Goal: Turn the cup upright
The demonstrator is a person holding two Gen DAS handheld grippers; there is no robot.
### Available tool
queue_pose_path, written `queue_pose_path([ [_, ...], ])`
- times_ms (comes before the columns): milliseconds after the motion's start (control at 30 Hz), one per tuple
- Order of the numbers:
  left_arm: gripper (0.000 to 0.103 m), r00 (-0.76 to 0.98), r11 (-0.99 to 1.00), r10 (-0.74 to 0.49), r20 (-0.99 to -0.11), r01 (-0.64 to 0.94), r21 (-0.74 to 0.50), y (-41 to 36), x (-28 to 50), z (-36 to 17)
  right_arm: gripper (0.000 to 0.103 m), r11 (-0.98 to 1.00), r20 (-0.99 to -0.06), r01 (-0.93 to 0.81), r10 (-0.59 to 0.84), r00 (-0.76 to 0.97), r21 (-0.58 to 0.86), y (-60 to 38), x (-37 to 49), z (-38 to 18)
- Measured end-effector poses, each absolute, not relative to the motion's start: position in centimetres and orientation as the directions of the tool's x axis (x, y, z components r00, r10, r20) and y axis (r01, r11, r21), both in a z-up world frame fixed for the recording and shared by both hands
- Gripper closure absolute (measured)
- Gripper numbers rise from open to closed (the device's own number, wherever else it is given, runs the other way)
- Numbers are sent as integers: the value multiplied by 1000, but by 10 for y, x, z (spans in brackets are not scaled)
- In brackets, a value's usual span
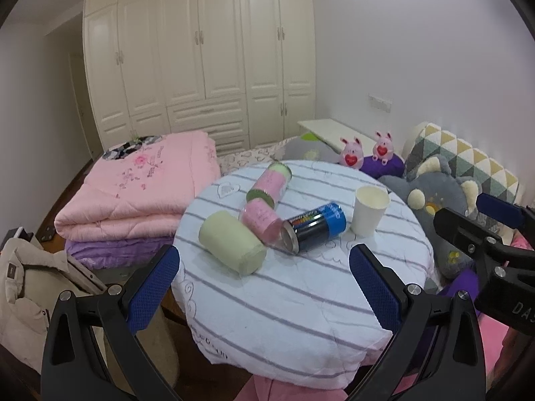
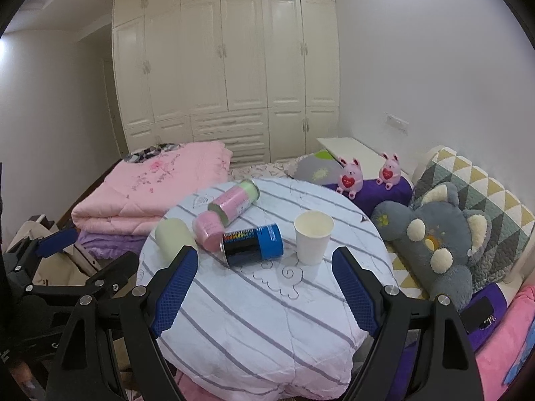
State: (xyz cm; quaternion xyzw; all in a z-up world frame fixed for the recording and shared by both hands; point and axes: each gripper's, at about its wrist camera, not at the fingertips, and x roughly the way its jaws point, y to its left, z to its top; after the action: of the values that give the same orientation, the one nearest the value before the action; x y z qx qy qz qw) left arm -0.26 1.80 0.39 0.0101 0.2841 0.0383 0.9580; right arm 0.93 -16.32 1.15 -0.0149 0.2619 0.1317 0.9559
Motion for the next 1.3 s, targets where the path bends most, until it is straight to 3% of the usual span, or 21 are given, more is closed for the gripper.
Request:
queue_pose_path([
  [500,0,945,993,113,-306,-122,-8,29,-19,20,18,956,-209,-292,292,933,32,-163,-7,25],
  [1300,0,924,997,64,-377,-75,-14,23,5,-8,18,959,-249,-280,280,927,37,-165,6,4],
])
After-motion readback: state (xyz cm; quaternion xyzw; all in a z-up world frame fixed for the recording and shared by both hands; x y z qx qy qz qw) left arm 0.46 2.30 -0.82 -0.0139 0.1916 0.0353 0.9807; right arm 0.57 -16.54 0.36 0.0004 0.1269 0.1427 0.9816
